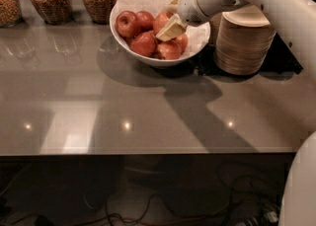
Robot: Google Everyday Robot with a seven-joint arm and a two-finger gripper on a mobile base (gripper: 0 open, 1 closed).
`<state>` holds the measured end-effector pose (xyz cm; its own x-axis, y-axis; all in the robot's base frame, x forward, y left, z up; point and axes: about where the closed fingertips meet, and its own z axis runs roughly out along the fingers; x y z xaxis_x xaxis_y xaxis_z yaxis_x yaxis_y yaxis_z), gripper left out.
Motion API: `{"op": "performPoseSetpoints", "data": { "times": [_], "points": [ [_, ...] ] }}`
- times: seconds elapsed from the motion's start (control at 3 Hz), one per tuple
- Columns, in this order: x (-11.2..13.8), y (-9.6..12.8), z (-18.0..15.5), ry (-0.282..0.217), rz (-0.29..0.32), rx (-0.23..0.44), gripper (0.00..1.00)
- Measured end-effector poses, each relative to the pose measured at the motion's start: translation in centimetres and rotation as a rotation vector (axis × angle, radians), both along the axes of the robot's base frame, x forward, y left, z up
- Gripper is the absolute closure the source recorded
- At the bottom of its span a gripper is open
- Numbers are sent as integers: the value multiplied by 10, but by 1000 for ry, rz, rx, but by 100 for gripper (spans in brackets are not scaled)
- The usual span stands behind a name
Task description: Pick apple from white bowl
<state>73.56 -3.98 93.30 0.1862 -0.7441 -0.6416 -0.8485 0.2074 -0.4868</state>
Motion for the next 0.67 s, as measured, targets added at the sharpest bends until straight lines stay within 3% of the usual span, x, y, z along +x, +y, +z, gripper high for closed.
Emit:
{"op": "performPoseSetpoints", "data": {
  "times": [0.67],
  "points": [
    [-42, -36, 51, -65, 29, 54, 100]
  ]
}}
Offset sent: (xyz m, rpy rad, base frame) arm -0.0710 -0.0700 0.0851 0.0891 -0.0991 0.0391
